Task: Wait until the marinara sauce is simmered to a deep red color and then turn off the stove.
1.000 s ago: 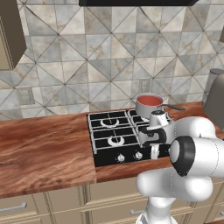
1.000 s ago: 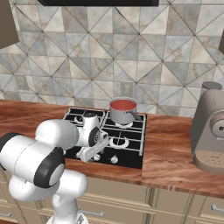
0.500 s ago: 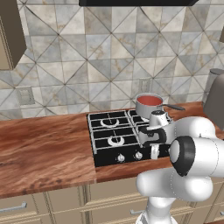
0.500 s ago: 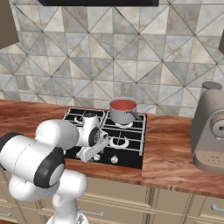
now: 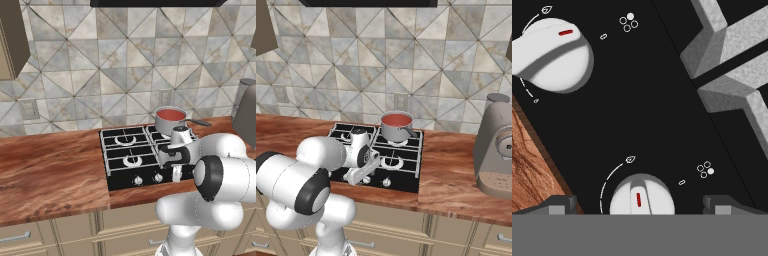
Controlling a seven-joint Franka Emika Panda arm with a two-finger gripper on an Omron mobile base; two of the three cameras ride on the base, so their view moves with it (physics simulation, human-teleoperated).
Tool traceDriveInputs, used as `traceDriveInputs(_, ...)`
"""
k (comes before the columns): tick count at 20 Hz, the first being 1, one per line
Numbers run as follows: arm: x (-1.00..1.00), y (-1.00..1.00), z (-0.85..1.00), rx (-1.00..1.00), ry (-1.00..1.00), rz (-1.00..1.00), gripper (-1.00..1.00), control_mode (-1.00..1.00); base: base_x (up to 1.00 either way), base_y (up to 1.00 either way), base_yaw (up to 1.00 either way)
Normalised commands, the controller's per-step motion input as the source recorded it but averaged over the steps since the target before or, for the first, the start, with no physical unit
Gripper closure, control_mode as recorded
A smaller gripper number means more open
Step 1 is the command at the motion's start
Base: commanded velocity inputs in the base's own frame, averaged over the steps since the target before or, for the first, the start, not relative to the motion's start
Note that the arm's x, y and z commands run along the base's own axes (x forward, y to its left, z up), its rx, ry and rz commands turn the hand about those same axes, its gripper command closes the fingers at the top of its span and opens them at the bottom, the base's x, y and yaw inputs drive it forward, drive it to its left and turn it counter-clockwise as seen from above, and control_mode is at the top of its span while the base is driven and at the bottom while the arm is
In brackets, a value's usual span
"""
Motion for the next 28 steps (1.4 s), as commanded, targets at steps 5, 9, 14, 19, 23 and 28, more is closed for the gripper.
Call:
traceDriveInputs(5, 0.0, 0.0, 0.0, 0.0, 0.0, 0.0, -1.0, -1.0, 0.0, 0.0, 0.0)
traceDriveInputs(9, 0.0, 0.0, 0.0, 0.0, 0.0, 0.0, -1.0, -1.0, 0.0, 0.0, 0.0)
traceDriveInputs(14, 0.0, 0.0, 0.0, 0.0, 0.0, 0.0, -1.0, -1.0, 0.0, 0.0, 0.0)
traceDriveInputs(19, 0.0, 0.0, 0.0, 0.0, 0.0, 0.0, -1.0, -1.0, 0.0, 0.0, 0.0)
traceDriveInputs(23, 0.0, 0.0, 0.0, 0.0, 0.0, 0.0, -1.0, -1.0, 0.0, 0.0, 0.0)
traceDriveInputs(28, 0.0, 0.0, 0.0, 0.0, 0.0, 0.0, -1.0, -1.0, 0.0, 0.0, 0.0)
